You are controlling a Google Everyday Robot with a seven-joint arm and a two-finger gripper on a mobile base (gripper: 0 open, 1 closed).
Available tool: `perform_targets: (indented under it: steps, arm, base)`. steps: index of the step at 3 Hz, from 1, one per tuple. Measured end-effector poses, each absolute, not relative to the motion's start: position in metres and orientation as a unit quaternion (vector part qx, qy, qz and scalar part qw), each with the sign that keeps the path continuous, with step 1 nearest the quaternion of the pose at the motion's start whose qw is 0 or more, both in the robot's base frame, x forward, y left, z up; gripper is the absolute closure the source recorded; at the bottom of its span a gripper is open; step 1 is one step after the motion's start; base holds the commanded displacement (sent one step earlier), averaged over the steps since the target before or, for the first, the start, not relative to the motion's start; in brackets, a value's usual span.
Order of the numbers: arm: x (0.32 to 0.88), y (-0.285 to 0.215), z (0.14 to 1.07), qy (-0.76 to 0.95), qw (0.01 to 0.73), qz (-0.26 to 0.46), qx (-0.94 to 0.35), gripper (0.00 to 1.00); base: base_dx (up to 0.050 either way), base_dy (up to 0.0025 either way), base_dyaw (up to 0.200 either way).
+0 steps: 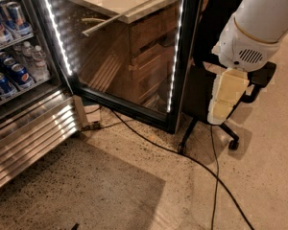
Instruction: Close right fridge door
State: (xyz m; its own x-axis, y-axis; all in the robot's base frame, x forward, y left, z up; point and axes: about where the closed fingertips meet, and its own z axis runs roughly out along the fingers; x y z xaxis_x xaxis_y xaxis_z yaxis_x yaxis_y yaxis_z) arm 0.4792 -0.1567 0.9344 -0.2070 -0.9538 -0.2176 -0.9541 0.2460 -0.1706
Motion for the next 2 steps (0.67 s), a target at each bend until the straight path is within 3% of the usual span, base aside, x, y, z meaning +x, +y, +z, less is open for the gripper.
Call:
perform_targets:
  steps: [2]
  arm:
    - [0.4819,-0.1626,0.9310,0.746,0.183,0.100,-0.633,0.00]
  base:
    - [0.000,0.00000,0.000]
